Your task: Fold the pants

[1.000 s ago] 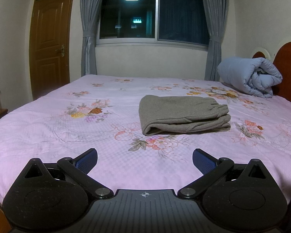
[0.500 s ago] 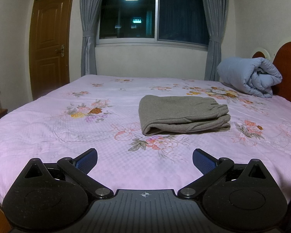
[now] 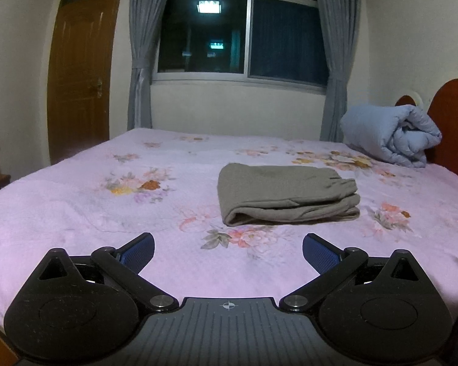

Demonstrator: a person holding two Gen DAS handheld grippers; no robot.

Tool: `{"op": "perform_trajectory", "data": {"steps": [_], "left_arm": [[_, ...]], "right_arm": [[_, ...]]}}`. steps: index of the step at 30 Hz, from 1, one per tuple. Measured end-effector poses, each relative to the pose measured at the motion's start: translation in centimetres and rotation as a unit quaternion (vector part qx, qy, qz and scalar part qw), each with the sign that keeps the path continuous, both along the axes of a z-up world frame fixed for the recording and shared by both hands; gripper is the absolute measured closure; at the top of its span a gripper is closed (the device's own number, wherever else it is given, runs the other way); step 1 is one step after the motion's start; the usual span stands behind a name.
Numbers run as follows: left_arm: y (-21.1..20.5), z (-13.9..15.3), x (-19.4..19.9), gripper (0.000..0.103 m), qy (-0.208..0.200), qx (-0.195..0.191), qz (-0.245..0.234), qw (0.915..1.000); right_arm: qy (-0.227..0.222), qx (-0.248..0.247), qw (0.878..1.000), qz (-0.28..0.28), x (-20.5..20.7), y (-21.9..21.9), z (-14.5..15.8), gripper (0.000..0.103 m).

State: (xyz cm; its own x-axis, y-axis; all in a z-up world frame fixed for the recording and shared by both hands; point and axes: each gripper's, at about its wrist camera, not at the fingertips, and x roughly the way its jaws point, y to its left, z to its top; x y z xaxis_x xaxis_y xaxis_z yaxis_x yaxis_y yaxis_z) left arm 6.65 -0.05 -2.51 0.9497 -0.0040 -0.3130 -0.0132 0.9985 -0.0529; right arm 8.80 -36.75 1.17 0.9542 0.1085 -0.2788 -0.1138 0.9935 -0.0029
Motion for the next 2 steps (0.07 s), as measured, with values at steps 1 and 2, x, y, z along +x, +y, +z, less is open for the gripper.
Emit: {"op": "perform_trajectory", "data": {"steps": [1,2], "left_arm": [[-0.07,0.02,0.03,0.000,0.000,0.000,-0.001,1.0000],[-0.13,0.06,0.04,0.000,0.002,0.001,-0.001,1.0000]], "right_arm": [[0.000,0.000,1.000,0.000,-0.03,-0.01,0.00,0.006],[0.000,0.000,1.000,0.000,-0.06,-0.02,-0.01,0.006]]}}
